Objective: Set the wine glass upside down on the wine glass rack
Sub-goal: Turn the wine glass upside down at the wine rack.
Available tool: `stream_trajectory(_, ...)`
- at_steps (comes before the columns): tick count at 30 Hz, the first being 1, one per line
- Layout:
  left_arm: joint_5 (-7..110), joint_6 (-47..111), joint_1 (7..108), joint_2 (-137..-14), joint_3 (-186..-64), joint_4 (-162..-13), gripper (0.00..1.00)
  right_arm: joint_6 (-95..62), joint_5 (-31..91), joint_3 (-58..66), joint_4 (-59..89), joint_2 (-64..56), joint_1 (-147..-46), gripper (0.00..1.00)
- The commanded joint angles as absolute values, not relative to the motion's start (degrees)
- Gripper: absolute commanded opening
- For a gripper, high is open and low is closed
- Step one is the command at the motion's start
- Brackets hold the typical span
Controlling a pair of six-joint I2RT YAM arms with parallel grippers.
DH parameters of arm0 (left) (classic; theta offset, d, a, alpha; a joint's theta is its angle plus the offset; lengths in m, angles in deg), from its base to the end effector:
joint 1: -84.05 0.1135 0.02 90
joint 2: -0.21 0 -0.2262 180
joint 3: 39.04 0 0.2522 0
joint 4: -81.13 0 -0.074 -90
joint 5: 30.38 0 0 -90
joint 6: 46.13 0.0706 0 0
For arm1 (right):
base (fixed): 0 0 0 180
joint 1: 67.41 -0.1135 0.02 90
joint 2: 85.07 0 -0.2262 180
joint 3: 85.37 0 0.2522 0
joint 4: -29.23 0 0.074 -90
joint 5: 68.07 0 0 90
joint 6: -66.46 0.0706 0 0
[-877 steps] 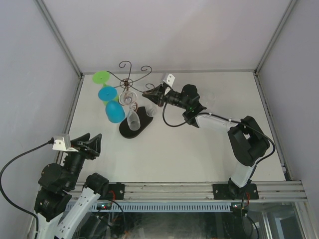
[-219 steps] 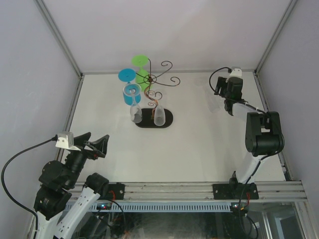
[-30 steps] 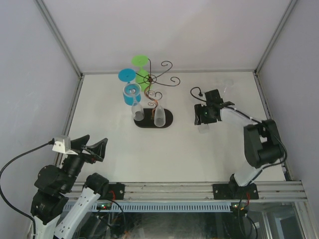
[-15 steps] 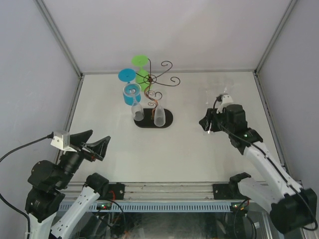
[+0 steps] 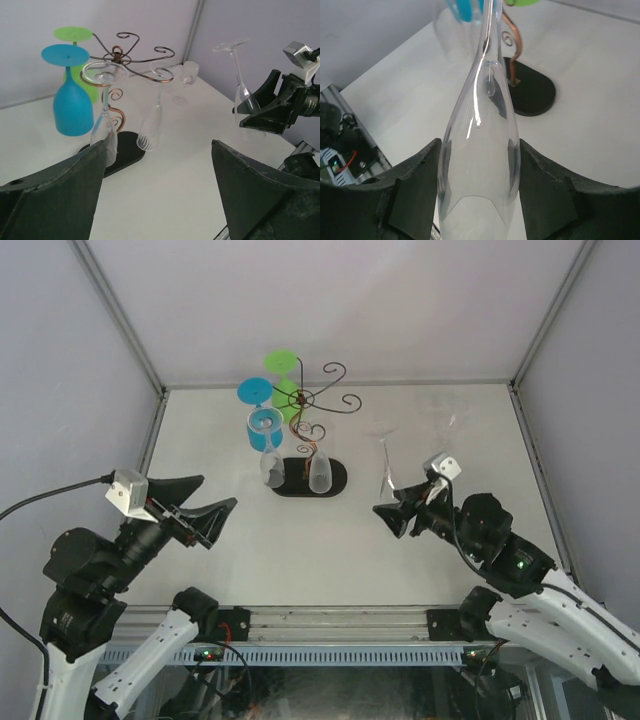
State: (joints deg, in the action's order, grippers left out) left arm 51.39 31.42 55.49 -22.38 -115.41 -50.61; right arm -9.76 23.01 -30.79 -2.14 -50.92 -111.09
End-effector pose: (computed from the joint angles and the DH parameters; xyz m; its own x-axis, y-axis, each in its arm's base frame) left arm 0.0860 -0.0583 0.4177 -0.0465 -0.2176 -0.9749 0.6024 0.7724 -0.2011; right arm 0.1518 0.1468 0.3011 -0.3010 0.0419 -0.9527 -0.6509 0.7211 0.2373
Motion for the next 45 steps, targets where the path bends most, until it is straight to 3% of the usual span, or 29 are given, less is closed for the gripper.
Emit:
stream_trajectory(1,45.54,30.90,55.92,-25.33,-119.54,-55.28,0.88,-17.25,11.64,-29.43,5.78,-49.86,-122.68,0.37)
stream_trajectory(8,41.39,30.86,55.92,-28.03,-121.86,-55.33,0.87,-39.04,-1.03,-28.45,16.11,-44.37,-137.24,0.38)
stream_trajectory(16,38.03,24.40,53.92,-27.40,-118.77,-61.02,0.86,-62.31,-1.11,-29.20,23.26,-39.73,-140.57,0.37)
stream_trajectory(23,44.30,24.97,42.67,-29.26,-116.44,-64.00,0.85,-76.26,-1.76,-29.69,26.08,-39.53,-141.00,0.36)
stream_trajectory(28,48.03,26.38,35.67,-31.69,-115.84,-66.33,0.85,-72.36,-1.13,-29.90,26.75,-41.10,-141.24,0.33)
stream_trajectory(38,47.99,15.76,35.35,-30.15,-109.08,-83.18,0.78,-61.58,1.99,-33.56,39.05,-41.24,-143.51,0.29)
stream_trajectory(45,47.82,3.50,35.22,-31.49,-105.10,-98.44,0.76,-63.61,4.28,-33.72,45.94,-38.88,-143.61,0.28)
